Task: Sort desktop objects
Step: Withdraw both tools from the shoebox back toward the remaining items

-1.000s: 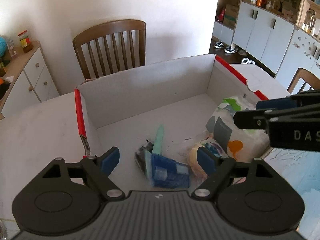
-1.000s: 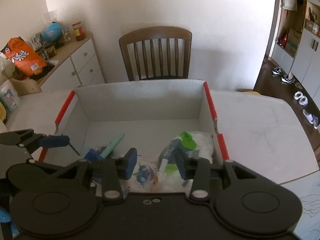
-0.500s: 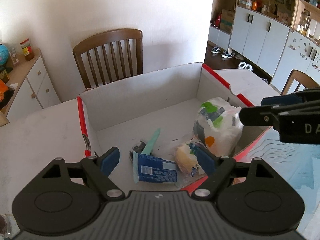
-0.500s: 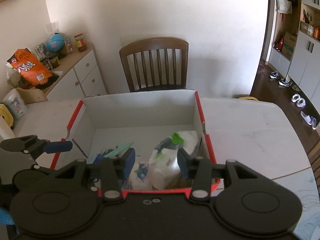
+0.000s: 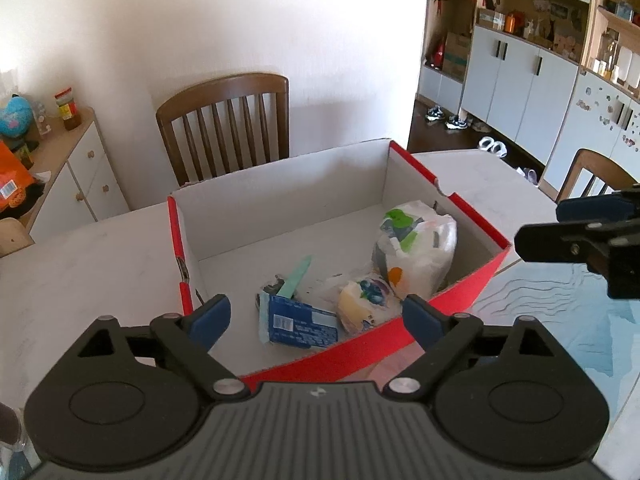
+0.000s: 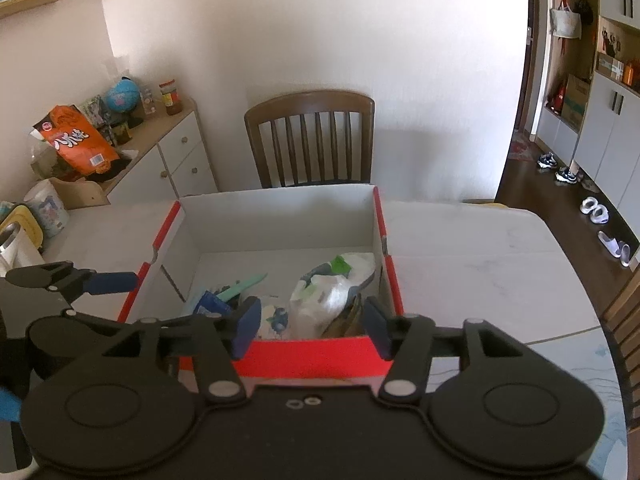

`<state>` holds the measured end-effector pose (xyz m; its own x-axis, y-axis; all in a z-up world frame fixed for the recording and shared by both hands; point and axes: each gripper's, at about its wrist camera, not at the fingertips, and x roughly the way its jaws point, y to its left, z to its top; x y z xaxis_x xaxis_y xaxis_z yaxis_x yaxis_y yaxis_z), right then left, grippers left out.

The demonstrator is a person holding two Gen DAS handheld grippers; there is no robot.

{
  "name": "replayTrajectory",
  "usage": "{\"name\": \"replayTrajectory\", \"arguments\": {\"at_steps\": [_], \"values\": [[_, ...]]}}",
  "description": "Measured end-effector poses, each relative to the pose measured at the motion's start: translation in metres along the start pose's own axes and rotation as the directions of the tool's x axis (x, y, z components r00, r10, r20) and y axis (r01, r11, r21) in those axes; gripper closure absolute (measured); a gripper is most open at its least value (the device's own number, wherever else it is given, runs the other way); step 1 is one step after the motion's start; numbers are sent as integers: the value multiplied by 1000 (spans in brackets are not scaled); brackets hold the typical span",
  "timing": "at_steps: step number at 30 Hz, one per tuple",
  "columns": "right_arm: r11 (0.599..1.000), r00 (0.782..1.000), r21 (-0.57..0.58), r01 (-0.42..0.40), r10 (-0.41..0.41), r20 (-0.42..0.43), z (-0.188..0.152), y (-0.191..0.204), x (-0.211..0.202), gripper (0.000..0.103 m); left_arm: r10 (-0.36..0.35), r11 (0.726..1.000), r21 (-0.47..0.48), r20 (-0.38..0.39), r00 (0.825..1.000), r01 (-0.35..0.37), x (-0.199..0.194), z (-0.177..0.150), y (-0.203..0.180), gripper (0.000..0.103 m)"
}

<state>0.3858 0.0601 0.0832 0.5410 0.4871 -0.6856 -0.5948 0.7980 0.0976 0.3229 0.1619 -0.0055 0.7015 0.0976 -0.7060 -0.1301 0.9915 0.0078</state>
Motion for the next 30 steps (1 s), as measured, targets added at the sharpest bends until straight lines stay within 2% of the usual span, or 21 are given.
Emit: {"name": "replayTrajectory", "arguments": {"at_steps": [3, 5, 6, 8, 11, 30], "values": [[1000, 1000, -5, 2, -2, 8, -6, -3, -11, 39, -7, 1000, 8, 9, 1000, 7, -8, -4, -6, 8], [1000, 1000, -7, -1, 1, 10, -10, -5, -17, 38, -8, 1000, 16, 19, 1000, 8, -13, -6, -9, 0], [1000, 1000, -7, 0, 0, 12, -12, -5, -19, 37, -10, 1000, 18, 24, 1000, 10, -16, -7, -11, 0], [1000, 1000, -8, 3, -2, 19, -15, -6, -25, 28, -13, 1000, 21, 27, 1000, 12, -21, -9, -14, 0], [1000, 1000, -5, 5, -5, 31, -20, -9, -35, 23, -13, 1000, 24, 30, 999, 12, -27, -12, -18, 0], [999, 998, 8, 45, -46, 36, -65, -27, -75, 20, -26, 999, 28, 39, 999, 25, -61, -49, -40, 0]]}}
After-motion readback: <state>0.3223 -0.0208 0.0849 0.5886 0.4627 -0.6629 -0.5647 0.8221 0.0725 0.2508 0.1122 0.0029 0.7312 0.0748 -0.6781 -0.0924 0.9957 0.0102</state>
